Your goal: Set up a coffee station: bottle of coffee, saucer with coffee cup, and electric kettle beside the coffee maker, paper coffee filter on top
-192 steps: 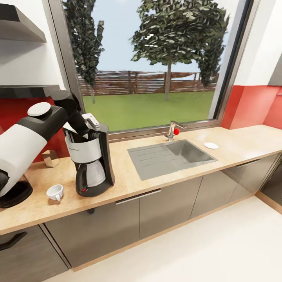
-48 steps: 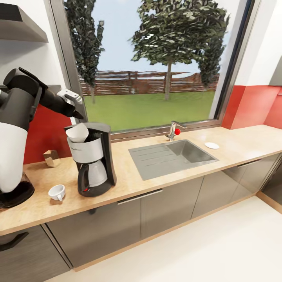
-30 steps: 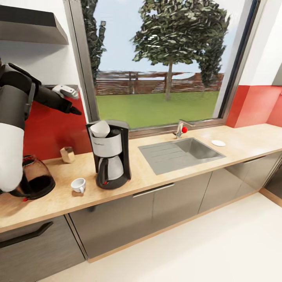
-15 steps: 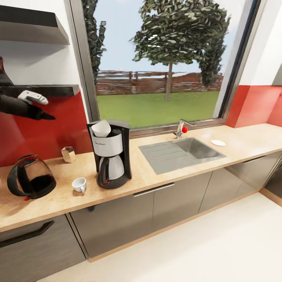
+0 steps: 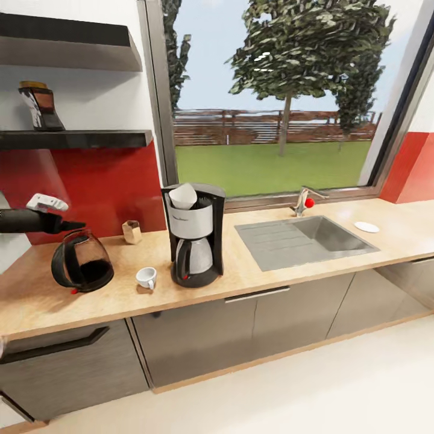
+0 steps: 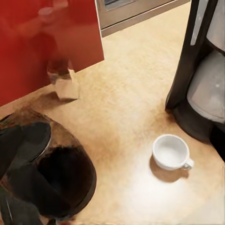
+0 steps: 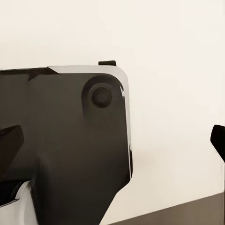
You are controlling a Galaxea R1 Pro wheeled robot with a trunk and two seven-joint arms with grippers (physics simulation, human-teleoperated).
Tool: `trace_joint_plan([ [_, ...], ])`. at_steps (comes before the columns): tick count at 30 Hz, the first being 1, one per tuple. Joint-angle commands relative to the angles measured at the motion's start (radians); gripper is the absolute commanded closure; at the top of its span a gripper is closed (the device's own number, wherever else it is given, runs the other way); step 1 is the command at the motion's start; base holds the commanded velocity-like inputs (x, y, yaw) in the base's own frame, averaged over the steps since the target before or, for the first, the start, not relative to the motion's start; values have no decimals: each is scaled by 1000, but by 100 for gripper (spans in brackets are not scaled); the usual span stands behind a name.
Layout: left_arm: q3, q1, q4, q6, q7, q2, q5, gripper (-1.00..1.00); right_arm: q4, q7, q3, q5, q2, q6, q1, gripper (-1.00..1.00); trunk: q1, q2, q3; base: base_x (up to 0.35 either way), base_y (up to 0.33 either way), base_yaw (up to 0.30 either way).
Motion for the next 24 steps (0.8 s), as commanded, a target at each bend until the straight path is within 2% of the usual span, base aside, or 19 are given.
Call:
trace_joint_plan([
  [1, 5, 32, -26, 7, -9, -1, 17, -100, 1, 0, 0, -7, 0, -4, -1, -100, 1, -2, -2, 0, 0, 276],
  [3, 11, 110, -101, 2, -9, -2, 74, -100, 1, 0, 0, -7, 0, -4, -1, -100, 1, -2, -2, 0, 0, 276],
  [4, 13, 171, -162, 0, -9, -2, 136, -100, 1, 0, 0, -7, 0, -4, -1, -100, 1, -2, -2, 0, 0, 276],
  [5, 14, 197, -183, -1, -10, -2, 173, -100, 1, 0, 0, -7, 0, -4, -1, -100, 1, -2, -2, 0, 0, 276],
  [7, 21, 226, -201, -2, -13, -1, 213, -100, 1, 0, 0, -7, 0, -4, -1, -100, 1, -2, -2, 0, 0, 276],
  [8, 35, 241, -205, -2, -16, 0, 224, -100, 1, 0, 0, -7, 0, -4, -1, -100, 1, -2, -2, 0, 0, 276],
  [11, 87, 275, -209, -12, -20, 0, 238, -100, 1, 0, 1, -7, 0, -4, -1, -100, 1, -2, -2, 0, 0, 276],
  [13, 151, 301, -211, -59, -21, -1, 244, -100, 1, 0, 1, -7, 0, -4, -1, -100, 1, -2, -2, 0, 0, 276],
  [14, 164, 306, -211, -83, -21, -1, 243, -100, 1, 0, 1, -7, 0, -4, -1, -100, 1, -2, -2, 0, 0, 276],
  [19, 178, 308, -237, -92, 10, -2, 239, -100, 1, 0, 1, -7, 0, -5, -1, -100, 1, -2, -2, 0, 0, 128],
  [20, 177, 299, -263, -81, 92, -4, 239, -100, 1, 0, 0, -8, 0, -8, -1, -100, 1, -2, -2, 0, 0, 7],
  [21, 176, 296, -271, -62, 133, -5, 240, -100, 0, 0, 1, -8, 0, -9, -1, -100, 1, -2, -2, 0, 0, 4],
  [24, 170, 262, -300, 14, 199, -6, 241, -100, -2, 0, 1, -9, 0, -10, -1, -100, 1, -2, -2, 0, 0, 1],
])
